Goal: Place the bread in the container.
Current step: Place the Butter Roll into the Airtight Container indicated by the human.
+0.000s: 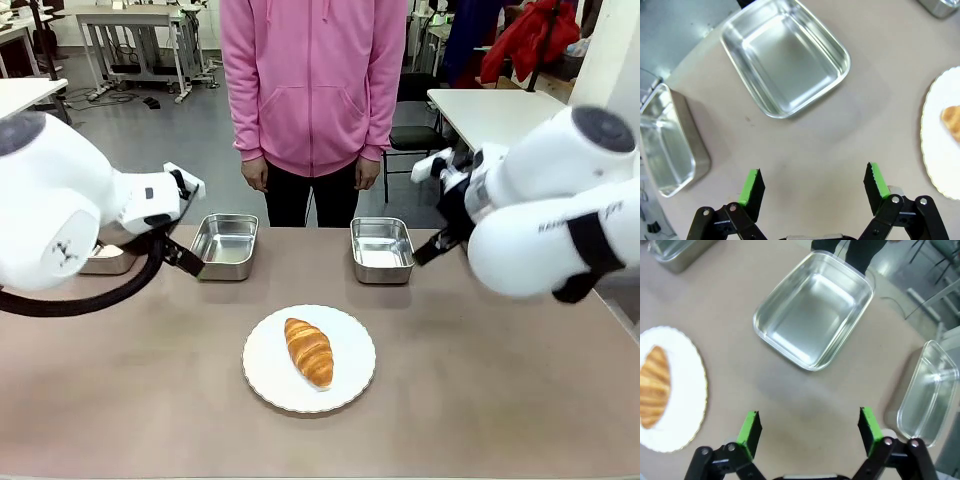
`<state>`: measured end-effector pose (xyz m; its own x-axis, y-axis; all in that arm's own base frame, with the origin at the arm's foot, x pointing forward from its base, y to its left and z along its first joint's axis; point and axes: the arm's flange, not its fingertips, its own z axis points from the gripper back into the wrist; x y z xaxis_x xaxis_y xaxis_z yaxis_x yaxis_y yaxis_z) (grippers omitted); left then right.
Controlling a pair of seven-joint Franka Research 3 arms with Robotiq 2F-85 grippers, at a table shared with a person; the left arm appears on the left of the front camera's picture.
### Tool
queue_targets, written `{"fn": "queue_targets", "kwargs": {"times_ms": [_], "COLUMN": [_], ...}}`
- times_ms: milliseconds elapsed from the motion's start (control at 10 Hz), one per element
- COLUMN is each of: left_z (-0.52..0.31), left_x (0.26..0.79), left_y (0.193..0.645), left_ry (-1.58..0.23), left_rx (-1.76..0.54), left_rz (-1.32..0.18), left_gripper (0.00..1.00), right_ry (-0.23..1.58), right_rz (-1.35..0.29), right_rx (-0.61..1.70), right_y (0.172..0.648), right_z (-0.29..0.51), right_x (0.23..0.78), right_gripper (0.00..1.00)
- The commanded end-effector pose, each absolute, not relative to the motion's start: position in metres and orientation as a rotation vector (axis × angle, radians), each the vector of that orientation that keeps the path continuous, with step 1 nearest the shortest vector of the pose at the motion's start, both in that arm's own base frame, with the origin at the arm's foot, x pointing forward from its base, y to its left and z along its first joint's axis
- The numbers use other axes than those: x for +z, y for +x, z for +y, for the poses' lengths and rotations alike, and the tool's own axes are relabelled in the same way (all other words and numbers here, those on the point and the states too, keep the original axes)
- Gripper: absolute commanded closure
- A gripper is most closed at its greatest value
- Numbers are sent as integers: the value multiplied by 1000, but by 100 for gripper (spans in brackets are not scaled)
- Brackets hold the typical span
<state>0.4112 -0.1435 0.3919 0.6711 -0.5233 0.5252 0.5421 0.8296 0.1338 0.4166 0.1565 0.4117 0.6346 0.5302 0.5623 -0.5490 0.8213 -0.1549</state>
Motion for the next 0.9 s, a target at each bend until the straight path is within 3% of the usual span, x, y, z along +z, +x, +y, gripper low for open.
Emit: {"fn": "queue_targets", "kwargs": {"times_ms": [0, 400, 800], "left_z": [-94, 21, 107], "left_x": [445, 516, 526], "left_y": [434, 460, 464], "left_ry": [-114, -299, -400], "left_rx": [-676, -834, -908], "left_rz": [-562, -554, -666], "left_gripper": [0, 0, 0], "right_ry": [111, 239, 329], "right_rz": [-657, -713, -772], "right_rx": [628, 626, 609], "right_y": [438, 453, 448], "right_z": [120, 9, -69], "right_x": [463, 518, 512], "right_gripper": [0, 0, 0]}}
